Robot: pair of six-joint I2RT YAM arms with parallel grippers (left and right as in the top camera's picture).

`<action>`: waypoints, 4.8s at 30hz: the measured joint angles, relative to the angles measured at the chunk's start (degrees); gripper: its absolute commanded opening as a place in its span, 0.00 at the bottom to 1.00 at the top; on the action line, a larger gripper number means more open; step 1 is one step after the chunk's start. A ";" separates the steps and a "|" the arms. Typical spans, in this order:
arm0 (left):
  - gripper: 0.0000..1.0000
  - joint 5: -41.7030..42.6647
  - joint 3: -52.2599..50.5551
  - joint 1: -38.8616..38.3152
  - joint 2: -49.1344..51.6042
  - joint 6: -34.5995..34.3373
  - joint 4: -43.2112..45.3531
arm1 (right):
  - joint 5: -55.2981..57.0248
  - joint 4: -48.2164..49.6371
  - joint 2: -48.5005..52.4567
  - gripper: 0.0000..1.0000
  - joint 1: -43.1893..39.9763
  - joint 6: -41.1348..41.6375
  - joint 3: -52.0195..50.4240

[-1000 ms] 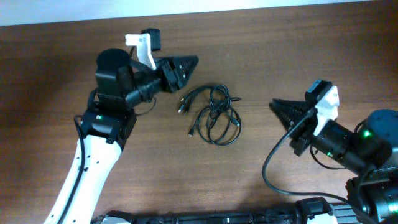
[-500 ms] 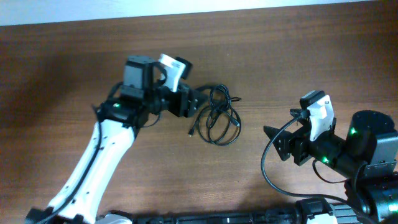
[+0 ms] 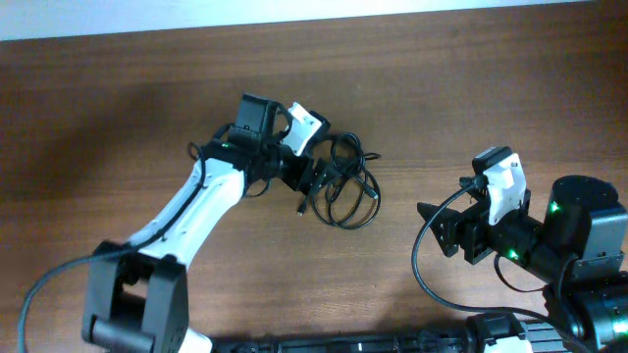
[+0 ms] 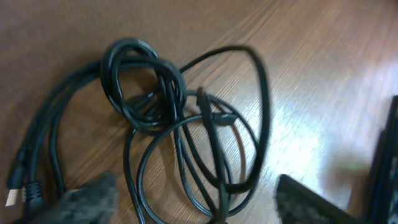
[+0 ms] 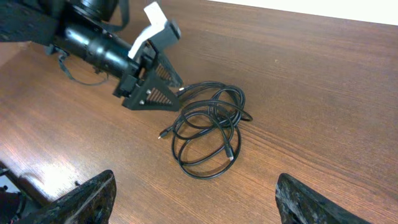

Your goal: Untangle cables

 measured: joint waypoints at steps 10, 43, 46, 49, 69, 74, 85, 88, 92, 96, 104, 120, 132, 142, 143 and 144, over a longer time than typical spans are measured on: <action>0.33 -3.50 0.00 -8.13 4.61 1.07 7.26 | 0.15 -0.09 0.00 0.81 0.00 0.00 0.00; 0.00 0.37 10.69 -10.16 -12.90 -7.28 15.28 | 2.58 -1.20 0.00 1.00 0.00 0.02 0.00; 0.00 0.37 10.69 -10.16 -13.25 -8.41 15.39 | 2.78 -1.07 0.00 1.00 0.00 -0.02 0.00; 0.00 0.39 10.69 -10.16 -13.25 -8.68 15.41 | 2.97 -1.07 0.00 1.00 0.00 0.00 0.00; 0.00 2.12 10.69 -10.16 -14.19 -0.48 16.48 | 15.37 7.21 0.00 0.99 0.00 24.11 0.00; 0.00 2.12 10.69 -10.16 -14.95 6.86 16.46 | 15.98 8.00 0.00 0.99 0.00 30.36 0.00; 0.00 2.32 10.69 -10.16 -20.90 28.72 16.46 | 16.33 9.51 2.38 0.99 0.00 36.68 0.00; 0.00 2.32 10.69 -10.16 -21.57 33.66 16.46 | 14.73 13.29 4.39 0.99 0.00 37.99 0.00; 0.00 2.32 10.69 -10.16 -21.75 38.99 16.46 | 13.35 16.65 7.23 0.99 0.00 39.06 0.00; 0.00 2.32 10.69 -10.16 -22.18 43.41 16.52 | 12.35 18.27 10.84 0.99 0.00 39.43 0.00; 0.00 2.56 10.69 -6.56 -25.20 45.77 18.67 | 10.43 19.56 15.08 0.99 -2.54 36.13 0.00; 0.00 31.32 10.69 -1.14 -30.10 38.51 20.06 | -15.67 19.37 10.51 0.80 -7.63 -23.93 0.00; 0.00 38.71 10.69 -1.14 -32.20 36.30 20.09 | -35.54 11.98 9.84 0.46 -7.61 -47.82 0.00; 0.99 37.99 10.69 -1.03 -32.20 36.02 20.04 | -42.77 9.70 9.68 0.04 -7.61 -51.41 0.00; 0.99 37.20 10.71 -1.03 -32.20 35.80 19.89 | -42.58 9.62 9.68 0.04 -7.61 -51.19 0.00; 0.99 36.26 10.71 -1.03 -32.22 35.87 19.80 | -41.92 9.57 9.70 0.04 -7.61 -50.62 0.00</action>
